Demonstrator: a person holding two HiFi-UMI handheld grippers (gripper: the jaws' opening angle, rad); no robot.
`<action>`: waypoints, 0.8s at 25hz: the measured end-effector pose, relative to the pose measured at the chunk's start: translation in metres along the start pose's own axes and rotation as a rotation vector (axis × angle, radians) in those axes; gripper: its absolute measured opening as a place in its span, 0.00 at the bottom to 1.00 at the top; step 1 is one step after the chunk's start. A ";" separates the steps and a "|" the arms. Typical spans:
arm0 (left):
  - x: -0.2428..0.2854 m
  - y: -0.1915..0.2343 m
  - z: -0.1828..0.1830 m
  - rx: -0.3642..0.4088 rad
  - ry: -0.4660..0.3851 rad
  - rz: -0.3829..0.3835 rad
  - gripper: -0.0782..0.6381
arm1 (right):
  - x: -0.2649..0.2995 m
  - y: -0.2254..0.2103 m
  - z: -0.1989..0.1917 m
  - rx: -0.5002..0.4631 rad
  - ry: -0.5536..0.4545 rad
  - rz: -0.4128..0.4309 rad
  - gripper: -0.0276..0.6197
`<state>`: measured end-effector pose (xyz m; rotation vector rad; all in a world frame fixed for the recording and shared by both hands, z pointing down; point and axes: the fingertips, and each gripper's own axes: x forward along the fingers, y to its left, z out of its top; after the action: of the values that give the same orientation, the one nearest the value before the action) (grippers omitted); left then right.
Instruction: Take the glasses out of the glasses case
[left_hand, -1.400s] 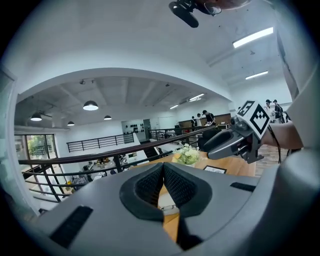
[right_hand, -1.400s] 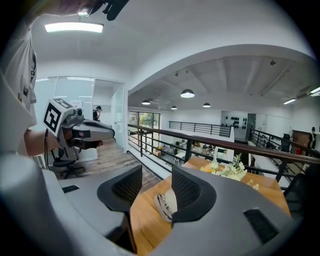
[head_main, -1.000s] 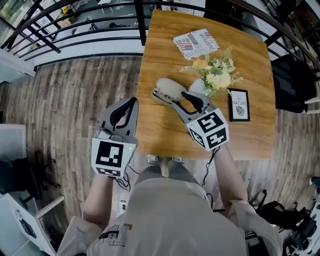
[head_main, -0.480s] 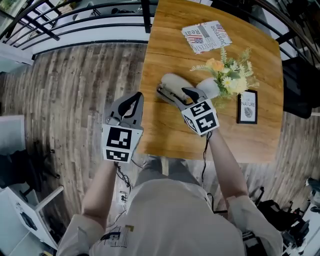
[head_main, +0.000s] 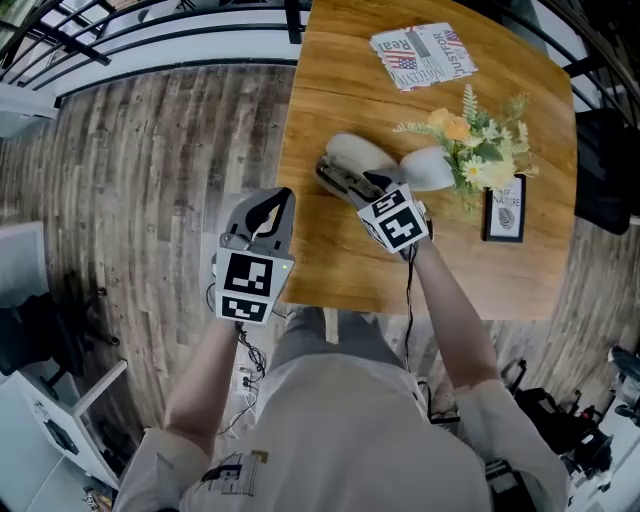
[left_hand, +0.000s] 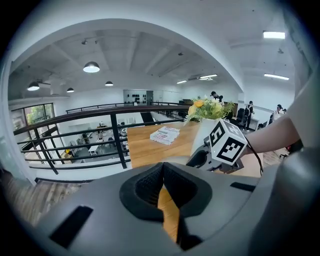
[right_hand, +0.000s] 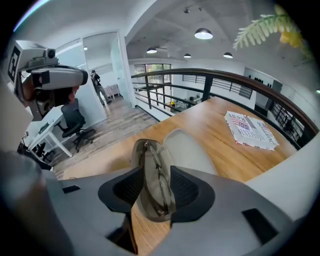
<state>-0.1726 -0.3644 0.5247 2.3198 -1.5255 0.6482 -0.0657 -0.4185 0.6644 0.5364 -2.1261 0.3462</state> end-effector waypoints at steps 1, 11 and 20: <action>0.001 0.000 -0.003 -0.007 0.007 -0.002 0.13 | 0.003 0.003 -0.002 -0.007 0.014 0.008 0.34; -0.004 0.000 -0.037 -0.087 0.076 -0.012 0.13 | 0.038 0.025 -0.018 -0.142 0.140 0.017 0.32; -0.009 -0.004 -0.053 -0.122 0.093 -0.017 0.13 | 0.035 0.016 -0.008 -0.195 0.109 -0.064 0.15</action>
<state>-0.1829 -0.3309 0.5653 2.1793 -1.4605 0.6318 -0.0854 -0.4101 0.6974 0.4609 -2.0058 0.1270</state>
